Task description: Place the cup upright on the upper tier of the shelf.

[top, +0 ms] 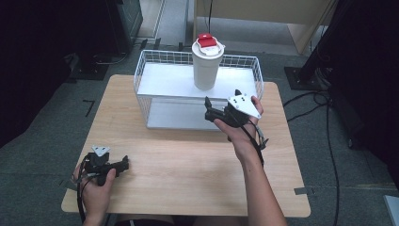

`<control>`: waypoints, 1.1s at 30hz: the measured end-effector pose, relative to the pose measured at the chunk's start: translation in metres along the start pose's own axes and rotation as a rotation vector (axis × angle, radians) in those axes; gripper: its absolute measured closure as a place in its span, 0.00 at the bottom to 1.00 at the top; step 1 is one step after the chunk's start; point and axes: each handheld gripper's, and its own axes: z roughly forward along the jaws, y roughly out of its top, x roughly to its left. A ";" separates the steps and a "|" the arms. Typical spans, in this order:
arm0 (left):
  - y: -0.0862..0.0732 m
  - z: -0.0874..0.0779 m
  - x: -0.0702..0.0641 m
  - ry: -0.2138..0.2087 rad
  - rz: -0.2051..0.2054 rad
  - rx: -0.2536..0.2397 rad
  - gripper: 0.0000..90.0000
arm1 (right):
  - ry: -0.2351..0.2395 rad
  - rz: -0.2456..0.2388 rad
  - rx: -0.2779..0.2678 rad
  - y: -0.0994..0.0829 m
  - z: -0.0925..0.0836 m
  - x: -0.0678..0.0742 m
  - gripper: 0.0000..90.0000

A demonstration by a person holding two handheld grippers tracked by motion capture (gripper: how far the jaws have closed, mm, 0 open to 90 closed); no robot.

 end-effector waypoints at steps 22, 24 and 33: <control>0.000 0.000 0.000 -0.001 -0.001 0.000 0.00 | -0.084 0.019 0.036 -0.042 -0.044 -0.041 0.00; 0.000 0.000 0.000 -0.001 0.001 0.001 0.00 | -0.094 0.017 0.040 -0.046 -0.048 -0.046 0.00; 0.000 0.000 0.000 -0.001 0.001 0.002 0.00 | -0.146 0.005 0.083 -0.069 -0.067 -0.066 0.00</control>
